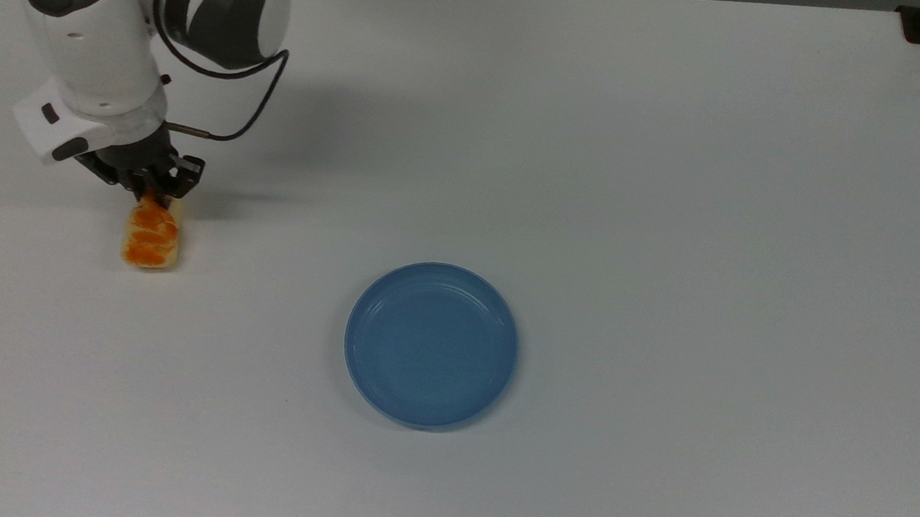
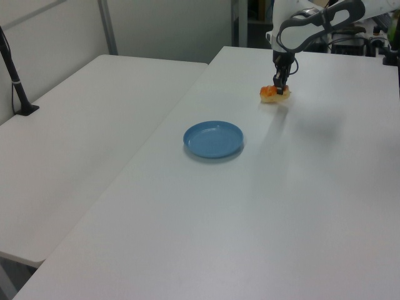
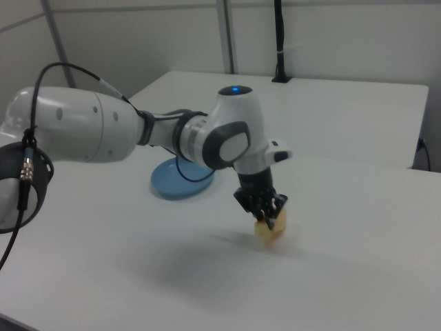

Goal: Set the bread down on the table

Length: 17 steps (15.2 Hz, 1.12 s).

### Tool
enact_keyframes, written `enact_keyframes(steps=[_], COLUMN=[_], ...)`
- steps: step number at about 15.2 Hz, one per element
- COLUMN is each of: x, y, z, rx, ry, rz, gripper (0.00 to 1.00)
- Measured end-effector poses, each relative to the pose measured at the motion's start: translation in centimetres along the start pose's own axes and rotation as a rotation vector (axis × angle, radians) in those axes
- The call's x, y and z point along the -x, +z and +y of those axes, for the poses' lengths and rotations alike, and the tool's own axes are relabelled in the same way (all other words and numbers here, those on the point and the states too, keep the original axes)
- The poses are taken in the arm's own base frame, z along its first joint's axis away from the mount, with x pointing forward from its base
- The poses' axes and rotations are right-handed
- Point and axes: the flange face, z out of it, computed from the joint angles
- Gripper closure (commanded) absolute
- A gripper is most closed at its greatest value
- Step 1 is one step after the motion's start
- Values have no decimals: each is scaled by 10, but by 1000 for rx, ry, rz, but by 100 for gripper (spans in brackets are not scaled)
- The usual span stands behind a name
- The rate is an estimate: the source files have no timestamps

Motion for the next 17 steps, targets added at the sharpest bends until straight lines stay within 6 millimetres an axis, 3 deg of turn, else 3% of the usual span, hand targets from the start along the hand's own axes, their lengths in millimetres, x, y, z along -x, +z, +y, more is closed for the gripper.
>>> enact_keyframes(steps=[1, 2, 3, 13, 15, 17], x=[4, 7, 10, 15, 16, 21], y=[2, 3, 2, 2, -11, -45], z=[11, 22, 30, 46, 52, 54], rx=[1, 2, 3, 6, 11, -13], ry=[-30, -66, -105, -153, -116, -49], rz=[-2, -2, -2, -1, 7, -6], gripper=[77, 62, 1, 0, 0, 0])
